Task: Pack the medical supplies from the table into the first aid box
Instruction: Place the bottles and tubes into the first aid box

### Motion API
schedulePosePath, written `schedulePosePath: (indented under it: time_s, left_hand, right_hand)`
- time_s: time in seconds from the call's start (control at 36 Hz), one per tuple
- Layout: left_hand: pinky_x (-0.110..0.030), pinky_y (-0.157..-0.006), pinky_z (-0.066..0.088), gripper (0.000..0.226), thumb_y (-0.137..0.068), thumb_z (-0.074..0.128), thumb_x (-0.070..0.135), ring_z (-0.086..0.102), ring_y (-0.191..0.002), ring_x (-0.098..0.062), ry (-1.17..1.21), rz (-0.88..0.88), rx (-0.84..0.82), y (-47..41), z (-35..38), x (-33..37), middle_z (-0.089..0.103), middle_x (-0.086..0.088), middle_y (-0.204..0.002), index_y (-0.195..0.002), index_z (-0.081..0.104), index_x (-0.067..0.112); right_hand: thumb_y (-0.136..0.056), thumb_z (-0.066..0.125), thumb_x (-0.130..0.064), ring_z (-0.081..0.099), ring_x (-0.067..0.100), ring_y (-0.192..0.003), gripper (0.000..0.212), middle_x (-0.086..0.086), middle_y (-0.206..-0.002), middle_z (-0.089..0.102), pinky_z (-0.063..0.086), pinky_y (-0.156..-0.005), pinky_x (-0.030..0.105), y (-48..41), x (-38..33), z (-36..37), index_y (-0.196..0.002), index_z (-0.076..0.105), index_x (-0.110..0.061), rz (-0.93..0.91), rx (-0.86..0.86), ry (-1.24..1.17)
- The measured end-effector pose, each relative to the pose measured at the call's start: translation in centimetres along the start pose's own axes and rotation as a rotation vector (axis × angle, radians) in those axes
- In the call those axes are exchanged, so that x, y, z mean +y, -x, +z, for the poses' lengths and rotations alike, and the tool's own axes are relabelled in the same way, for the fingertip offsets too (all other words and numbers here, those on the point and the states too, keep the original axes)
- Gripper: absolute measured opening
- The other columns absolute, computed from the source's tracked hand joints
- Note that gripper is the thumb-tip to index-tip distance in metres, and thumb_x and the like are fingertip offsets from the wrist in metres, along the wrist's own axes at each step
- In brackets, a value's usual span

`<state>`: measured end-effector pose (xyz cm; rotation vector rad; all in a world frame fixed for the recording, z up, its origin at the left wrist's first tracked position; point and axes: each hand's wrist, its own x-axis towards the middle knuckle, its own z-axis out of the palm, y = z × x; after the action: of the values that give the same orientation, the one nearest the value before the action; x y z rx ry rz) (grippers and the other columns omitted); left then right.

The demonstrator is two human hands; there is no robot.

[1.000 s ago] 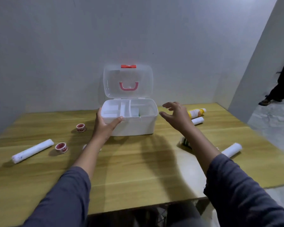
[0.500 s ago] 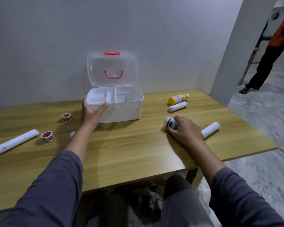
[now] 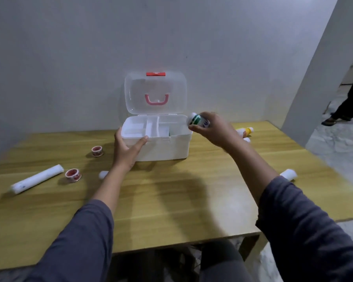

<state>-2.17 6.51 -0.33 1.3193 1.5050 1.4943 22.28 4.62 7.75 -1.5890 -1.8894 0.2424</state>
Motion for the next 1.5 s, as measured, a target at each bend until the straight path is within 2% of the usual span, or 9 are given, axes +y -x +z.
schedulePosePath:
  time_s: [0.33,0.44,0.58,0.78,0.89,1.06,1.17,1.36,1.5]
  left_hand:
    - [-0.027,-0.100,0.034,0.086,-0.074,0.078,0.032,0.039,-0.130,-0.018,-0.014,0.013,0.024,-0.5,0.1,-0.2,0.039,-0.003,-0.142,-0.141,0.027,0.017]
    - [-0.031,-0.104,0.037,0.086,-0.070,0.080,0.036,0.041,-0.128,-0.018,-0.041,0.023,0.032,-0.5,-0.2,-0.1,0.042,-0.002,-0.140,-0.138,0.031,0.018]
    - [-0.043,-0.103,0.043,0.097,-0.057,0.080,0.051,0.044,-0.125,-0.022,-0.101,0.000,-0.027,-1.1,-0.8,0.1,0.043,-0.002,-0.137,-0.137,0.033,0.025]
    - [-0.046,-0.101,0.045,0.113,-0.040,0.080,0.061,0.045,-0.124,-0.023,-0.145,-0.048,-0.129,-2.6,-1.4,0.4,0.043,-0.003,-0.136,-0.138,0.034,0.030]
    - [-0.044,-0.099,0.047,0.105,-0.040,0.085,0.055,0.053,-0.118,-0.019,-0.117,-0.004,-0.186,-3.3,-1.7,0.5,0.054,0.001,-0.129,-0.133,0.042,0.028]
    - [-0.046,-0.098,0.048,0.094,-0.043,0.086,0.056,0.058,-0.113,-0.015,-0.058,0.049,-0.182,-2.9,-1.4,0.6,0.061,0.006,-0.122,-0.125,0.048,0.030]
    - [-0.045,-0.099,0.047,0.097,-0.044,0.085,0.058,0.055,-0.116,-0.016,-0.053,0.060,-0.139,-2.5,-1.0,0.4,0.059,0.007,-0.125,-0.129,0.046,0.032]
    - [-0.045,-0.103,0.044,0.101,-0.045,0.085,0.057,0.053,-0.121,-0.016,-0.021,0.058,-0.126,-2.6,-0.8,0.0,0.056,0.007,-0.130,-0.134,0.042,0.033]
    - [-0.040,-0.099,0.047,0.093,-0.047,0.086,0.052,0.057,-0.116,-0.011,0.024,0.080,-0.127,-2.6,-0.5,-0.1,0.061,0.009,-0.125,-0.130,0.047,0.034]
  right_hand:
    - [-0.064,0.081,-0.039,0.064,0.023,-0.082,0.049,0.009,-0.098,0.068,0.058,-0.066,0.030,-7.3,-4.9,2.1,-0.098,0.068,-0.005,0.000,-0.438,0.274]
    - [-0.062,0.081,-0.041,0.067,0.025,-0.087,0.055,0.009,-0.101,0.068,0.059,-0.074,0.035,-8.3,-5.6,2.8,-0.102,0.067,-0.006,0.045,-0.510,0.279]
    - [-0.065,0.084,-0.027,0.067,0.024,-0.071,0.049,0.013,-0.104,0.063,0.059,-0.052,0.024,-8.6,-6.8,3.7,-0.103,0.064,-0.003,0.103,-0.608,0.198]
    - [-0.069,0.081,-0.025,0.068,0.023,-0.073,0.039,0.011,-0.096,0.064,0.055,-0.054,0.021,-8.6,-6.6,5.4,-0.096,0.061,-0.006,0.071,-0.541,0.158]
    - [-0.068,0.080,-0.018,0.066,0.020,-0.068,0.024,0.005,-0.075,0.062,0.051,-0.054,0.020,-8.4,-6.5,5.7,-0.070,0.057,-0.012,0.017,-0.542,0.121]
    - [-0.075,0.073,-0.016,0.059,0.019,-0.078,0.034,0.009,-0.095,0.066,0.045,-0.058,0.019,-8.0,-5.6,5.1,-0.106,0.067,-0.005,-0.097,-0.494,0.038]
    - [-0.080,0.069,-0.020,0.061,0.018,-0.099,0.041,0.009,-0.115,0.066,0.047,-0.086,0.025,-7.9,-3.8,3.6,-0.118,0.061,-0.007,-0.107,-0.352,-0.159]
    - [-0.086,0.061,-0.021,0.064,0.024,-0.105,0.034,0.013,-0.114,0.066,0.050,-0.089,0.035,-7.9,3.8,1.1,-0.116,0.061,-0.006,0.146,0.145,-0.274]
    - [-0.089,0.056,-0.028,0.049,0.031,-0.123,0.045,0.016,-0.131,0.056,0.038,-0.102,0.039,-7.0,10.0,1.1,-0.126,0.053,-0.003,0.332,0.239,-0.131]
